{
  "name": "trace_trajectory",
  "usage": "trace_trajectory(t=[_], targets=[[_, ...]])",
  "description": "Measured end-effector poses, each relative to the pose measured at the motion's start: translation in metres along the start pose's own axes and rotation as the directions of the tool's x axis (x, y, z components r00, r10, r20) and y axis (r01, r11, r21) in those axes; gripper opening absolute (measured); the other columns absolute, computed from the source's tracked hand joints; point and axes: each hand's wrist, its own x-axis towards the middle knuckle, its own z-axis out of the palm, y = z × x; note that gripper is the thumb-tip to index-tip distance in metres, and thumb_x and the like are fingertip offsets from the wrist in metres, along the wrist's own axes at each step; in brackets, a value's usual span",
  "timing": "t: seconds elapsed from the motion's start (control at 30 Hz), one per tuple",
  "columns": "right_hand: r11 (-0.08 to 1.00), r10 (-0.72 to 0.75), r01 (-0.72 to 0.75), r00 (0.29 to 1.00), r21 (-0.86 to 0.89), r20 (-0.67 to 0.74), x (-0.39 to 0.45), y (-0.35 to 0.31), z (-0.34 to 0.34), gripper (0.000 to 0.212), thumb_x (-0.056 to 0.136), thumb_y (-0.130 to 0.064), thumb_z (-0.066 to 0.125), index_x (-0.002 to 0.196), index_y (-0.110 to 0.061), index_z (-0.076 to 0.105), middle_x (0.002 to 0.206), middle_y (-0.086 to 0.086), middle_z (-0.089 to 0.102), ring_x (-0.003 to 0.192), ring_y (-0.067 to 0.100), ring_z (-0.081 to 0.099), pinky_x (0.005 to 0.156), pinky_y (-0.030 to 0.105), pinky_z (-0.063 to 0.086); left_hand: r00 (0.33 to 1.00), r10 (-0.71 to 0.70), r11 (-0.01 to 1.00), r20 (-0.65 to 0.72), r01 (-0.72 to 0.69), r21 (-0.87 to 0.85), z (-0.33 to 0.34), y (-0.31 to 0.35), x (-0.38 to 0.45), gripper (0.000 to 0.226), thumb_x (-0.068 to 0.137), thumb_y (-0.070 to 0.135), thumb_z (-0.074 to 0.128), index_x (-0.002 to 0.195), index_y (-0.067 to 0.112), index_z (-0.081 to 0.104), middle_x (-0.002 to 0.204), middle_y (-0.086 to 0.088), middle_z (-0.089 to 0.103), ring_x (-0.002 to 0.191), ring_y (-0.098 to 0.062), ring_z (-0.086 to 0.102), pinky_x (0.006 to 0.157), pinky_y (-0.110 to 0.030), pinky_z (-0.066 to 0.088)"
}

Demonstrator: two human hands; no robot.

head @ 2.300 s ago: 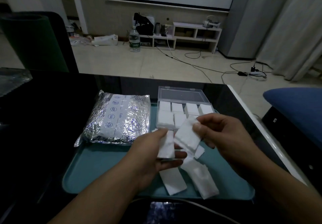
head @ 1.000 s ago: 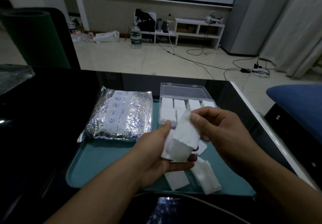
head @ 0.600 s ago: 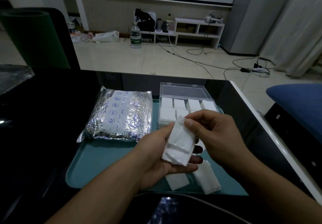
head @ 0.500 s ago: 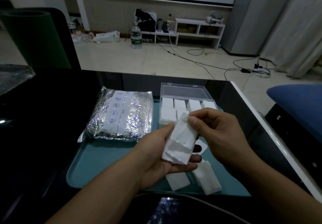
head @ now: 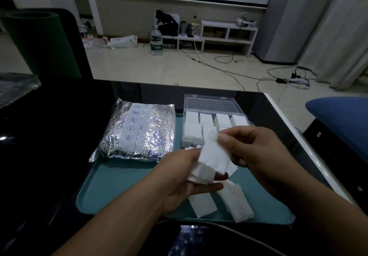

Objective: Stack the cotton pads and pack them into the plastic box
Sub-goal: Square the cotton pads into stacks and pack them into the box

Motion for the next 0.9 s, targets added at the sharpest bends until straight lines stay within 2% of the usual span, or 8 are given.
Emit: trace_trajectory(t=[0.13, 0.23, 0.33, 0.43, 0.6, 0.67, 0.8, 0.9], targets=[[0.984, -0.021, 0.016, 0.999, -0.176, -0.027, 0.0, 0.009, 0.009, 0.006, 0.085, -0.006, 0.069, 0.084, -0.006, 0.075, 0.067, 0.004, 0.072, 0.052, 0.004, 0.062, 0.05, 0.015, 0.046, 1.0, -0.011, 1.0, 0.024, 0.012, -0.025, 0.0, -0.001, 0.001, 0.037, 0.096, 0.033, 0.05, 0.116, 0.007, 0.068, 0.103, -0.02, 0.073, 0.084, -0.033, 0.072, 0.07, -0.041, 0.061], [0.983, -0.04, 0.032, 0.998, -0.182, -0.044, 0.0, 0.014, 0.014, 0.006, 0.085, -0.004, 0.069, 0.082, -0.006, 0.074, 0.069, 0.006, 0.073, 0.058, 0.007, 0.068, 0.05, 0.017, 0.051, 0.999, -0.035, 0.998, 0.034, 0.037, -0.044, -0.002, -0.002, 0.004, 0.04, 0.099, 0.035, 0.047, 0.119, 0.007, 0.066, 0.107, -0.02, 0.072, 0.092, -0.036, 0.072, 0.072, -0.043, 0.061], [0.969, -0.063, 0.052, 0.997, -0.241, -0.039, 0.0, 0.016, 0.017, 0.009, 0.085, -0.006, 0.071, 0.079, -0.013, 0.073, 0.071, 0.004, 0.072, 0.063, 0.007, 0.07, 0.05, 0.018, 0.053, 0.998, -0.062, 0.993, 0.028, 0.065, -0.103, -0.003, -0.001, 0.004, 0.041, 0.102, 0.033, 0.043, 0.122, 0.003, 0.063, 0.108, -0.022, 0.071, 0.091, -0.038, 0.072, 0.067, -0.044, 0.061], [0.964, -0.083, 0.062, 0.994, -0.257, -0.072, 0.0, 0.017, 0.017, 0.007, 0.083, -0.006, 0.073, 0.078, -0.011, 0.074, 0.068, 0.001, 0.071, 0.061, 0.005, 0.069, 0.048, 0.017, 0.052, 0.998, -0.062, 0.989, 0.026, 0.065, -0.13, -0.002, 0.0, 0.003, 0.04, 0.102, 0.031, 0.043, 0.119, 0.001, 0.064, 0.105, -0.022, 0.072, 0.083, -0.035, 0.073, 0.062, -0.042, 0.061], [0.957, -0.126, 0.092, 0.986, -0.276, -0.109, 0.001, 0.019, 0.015, 0.006, 0.081, -0.005, 0.074, 0.076, -0.008, 0.074, 0.066, -0.001, 0.072, 0.057, 0.005, 0.068, 0.048, 0.015, 0.05, 0.998, -0.056, 0.988, 0.025, 0.059, -0.144, -0.002, 0.0, 0.005, 0.039, 0.102, 0.028, 0.043, 0.12, 0.0, 0.063, 0.107, -0.023, 0.072, 0.086, -0.037, 0.072, 0.067, -0.043, 0.061], [0.955, -0.12, 0.085, 0.987, -0.284, -0.109, 0.001, 0.02, 0.015, 0.006, 0.08, -0.007, 0.075, 0.075, -0.009, 0.074, 0.067, -0.002, 0.072, 0.058, 0.007, 0.069, 0.049, 0.018, 0.052, 0.999, -0.049, 0.987, 0.021, 0.052, -0.155, -0.002, 0.0, 0.004, 0.039, 0.103, 0.027, 0.043, 0.12, -0.001, 0.062, 0.107, -0.022, 0.072, 0.086, -0.036, 0.073, 0.07, -0.044, 0.061], [0.931, -0.12, 0.078, 0.988, -0.356, -0.098, 0.001, 0.023, 0.014, 0.004, 0.08, -0.016, 0.077, 0.077, -0.018, 0.075, 0.071, -0.005, 0.071, 0.066, 0.013, 0.071, 0.056, 0.034, 0.06, 0.998, -0.048, 0.983, 0.028, 0.052, -0.176, -0.002, 0.001, 0.003, 0.038, 0.102, 0.026, 0.043, 0.117, -0.002, 0.063, 0.106, -0.022, 0.072, 0.085, -0.035, 0.073, 0.072, -0.046, 0.06], [0.909, -0.141, 0.101, 0.987, -0.404, -0.072, 0.001, 0.024, 0.014, 0.006, 0.079, -0.02, 0.076, 0.078, -0.026, 0.075, 0.075, -0.011, 0.071, 0.071, 0.011, 0.069, 0.06, 0.037, 0.06, 0.999, -0.047, 0.982, 0.02, 0.05, -0.182, -0.003, 0.001, 0.003, 0.037, 0.102, 0.025, 0.044, 0.118, -0.002, 0.062, 0.107, -0.023, 0.071, 0.088, -0.036, 0.072, 0.072, -0.047, 0.061]])
